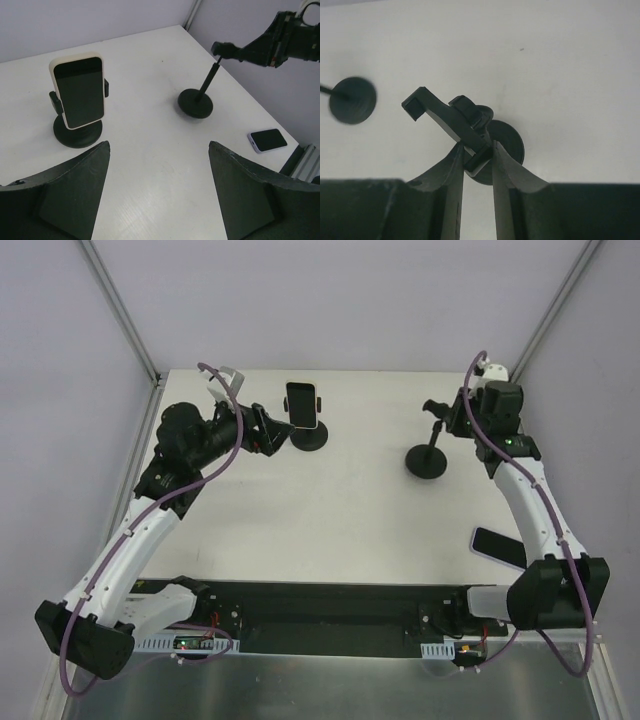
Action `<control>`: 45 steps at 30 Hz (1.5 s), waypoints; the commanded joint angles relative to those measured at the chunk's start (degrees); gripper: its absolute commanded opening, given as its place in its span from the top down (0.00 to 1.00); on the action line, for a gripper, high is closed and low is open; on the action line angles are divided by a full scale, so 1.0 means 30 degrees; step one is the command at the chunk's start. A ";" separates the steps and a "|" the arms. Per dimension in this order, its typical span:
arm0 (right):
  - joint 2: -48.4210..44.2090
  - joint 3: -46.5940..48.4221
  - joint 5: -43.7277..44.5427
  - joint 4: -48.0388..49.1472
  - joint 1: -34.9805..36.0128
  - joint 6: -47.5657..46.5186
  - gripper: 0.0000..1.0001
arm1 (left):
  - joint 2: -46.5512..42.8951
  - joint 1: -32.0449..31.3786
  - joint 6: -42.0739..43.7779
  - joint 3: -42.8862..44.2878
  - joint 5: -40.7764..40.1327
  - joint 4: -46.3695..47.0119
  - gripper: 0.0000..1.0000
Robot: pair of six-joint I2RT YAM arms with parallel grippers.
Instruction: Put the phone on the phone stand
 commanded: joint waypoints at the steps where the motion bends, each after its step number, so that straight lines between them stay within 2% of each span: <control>1: -0.2758 -0.1728 -0.0362 0.1573 0.4122 0.1152 1.00 | -0.1297 -0.0363 0.0203 0.0111 0.0366 0.0584 0.21; 6: -0.4928 -0.5328 0.0373 0.4473 0.8408 0.1682 1.00 | -0.2000 -0.0597 0.0292 0.0081 0.0015 0.0613 0.20; 8: -0.5221 -0.6212 0.0375 0.6457 1.0313 0.1041 1.00 | -0.2176 -0.0714 0.0379 0.0052 -0.0044 0.0613 0.20; 13: -0.5223 -0.7619 0.1633 0.7697 1.4089 -0.0777 1.00 | -0.2645 -0.1007 0.0671 -0.0007 -0.0425 0.0584 0.20; 19: -0.5046 -0.8062 0.1254 0.7465 1.4860 -0.1599 1.00 | -0.2880 -0.1213 0.0789 -0.0036 -0.0542 0.0584 0.20; 23: -0.4960 -0.7335 0.1575 0.5454 1.4802 -0.2126 0.98 | -0.2793 -0.1330 0.0848 -0.0036 -0.0543 0.0584 0.20; 24: -0.4901 -0.7040 0.1663 0.4950 1.4802 -0.2128 0.92 | -0.2792 -0.1330 0.0848 -0.0007 -0.0543 0.0584 0.20; 26: -0.4813 -0.6833 0.1722 0.3782 1.4831 -0.2099 0.70 | -0.2821 -0.1330 0.0819 -0.0007 -0.0456 0.0613 0.19; 27: -0.4842 -0.6745 0.1722 0.3483 1.4802 -0.2040 0.46 | -0.2822 -0.1388 0.0819 -0.0007 -0.0484 0.0584 0.19; 32: -0.5661 -0.6890 0.2600 0.1900 1.4802 -0.1776 0.21 | -0.2909 -0.1417 0.0877 0.0023 -0.0484 0.0584 0.19; 35: -0.6305 -0.6540 0.2601 0.0876 1.4831 -0.1805 0.18 | -0.2968 -0.1535 0.0936 0.0023 -0.0513 0.0584 0.19; 40: -0.7271 -0.5135 0.4235 -0.1902 1.4802 0.0856 0.18 | -0.2968 -0.1739 0.1112 0.0052 -0.0660 0.0496 0.19; 45: -0.8967 -0.6155 0.5470 -0.3549 1.4453 0.2178 0.16 | -0.2998 -0.1857 0.1170 0.0081 -0.0689 0.0438 0.18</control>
